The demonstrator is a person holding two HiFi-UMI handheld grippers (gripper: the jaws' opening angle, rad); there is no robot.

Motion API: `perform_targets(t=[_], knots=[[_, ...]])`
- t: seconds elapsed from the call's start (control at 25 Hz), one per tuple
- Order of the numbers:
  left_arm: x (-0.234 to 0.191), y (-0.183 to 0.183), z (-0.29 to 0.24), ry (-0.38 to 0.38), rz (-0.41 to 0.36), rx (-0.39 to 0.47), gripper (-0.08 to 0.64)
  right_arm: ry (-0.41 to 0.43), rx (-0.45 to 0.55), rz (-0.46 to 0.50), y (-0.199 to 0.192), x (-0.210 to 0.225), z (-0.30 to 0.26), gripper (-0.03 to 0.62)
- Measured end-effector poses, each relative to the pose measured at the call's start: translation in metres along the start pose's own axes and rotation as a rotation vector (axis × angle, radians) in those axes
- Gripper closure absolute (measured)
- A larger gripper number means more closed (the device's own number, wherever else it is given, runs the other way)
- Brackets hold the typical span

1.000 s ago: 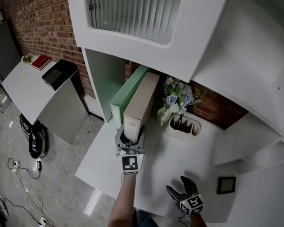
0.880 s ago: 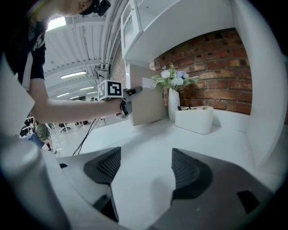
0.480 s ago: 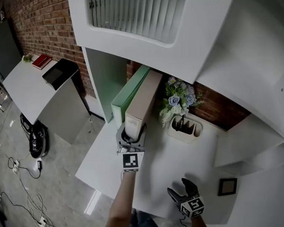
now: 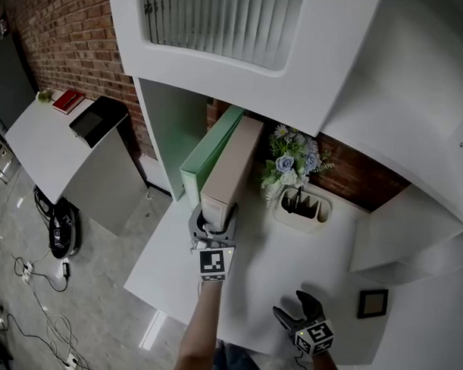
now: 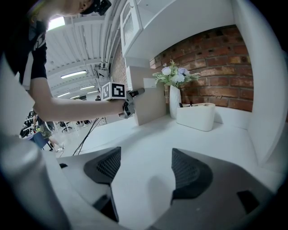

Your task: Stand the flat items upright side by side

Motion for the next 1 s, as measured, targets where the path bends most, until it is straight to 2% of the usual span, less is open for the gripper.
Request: perform_targets(t=[0.36, 0.68, 1.0], knots=[[-0.002, 0.002, 0.005, -0.009, 0.035, -0.007, 0.281, 0.005, -0.004, -0.005, -0.004, -0.004, 0.002, 0.242], [-0.003, 0.004, 0.027, 0.001, 0.027, -0.019, 0.275, 0.009, 0.008, -0.003, -0.001, -0.006, 0.002, 0.242], [-0.004, 0.017, 0.084, -0.031, -0.019, -0.083, 0.275, 0.019, 0.102, 0.002, 0.027, -0.015, 0.0, 0.242]])
Point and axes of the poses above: the fingertips, and each gripper's own axes: z backward along the fingers, x to its right, y out of its top, the point moved 8 cm from there along z, backward along the fingers, and after that the axes turned 1 degree about -z, right-handed, at the moved point
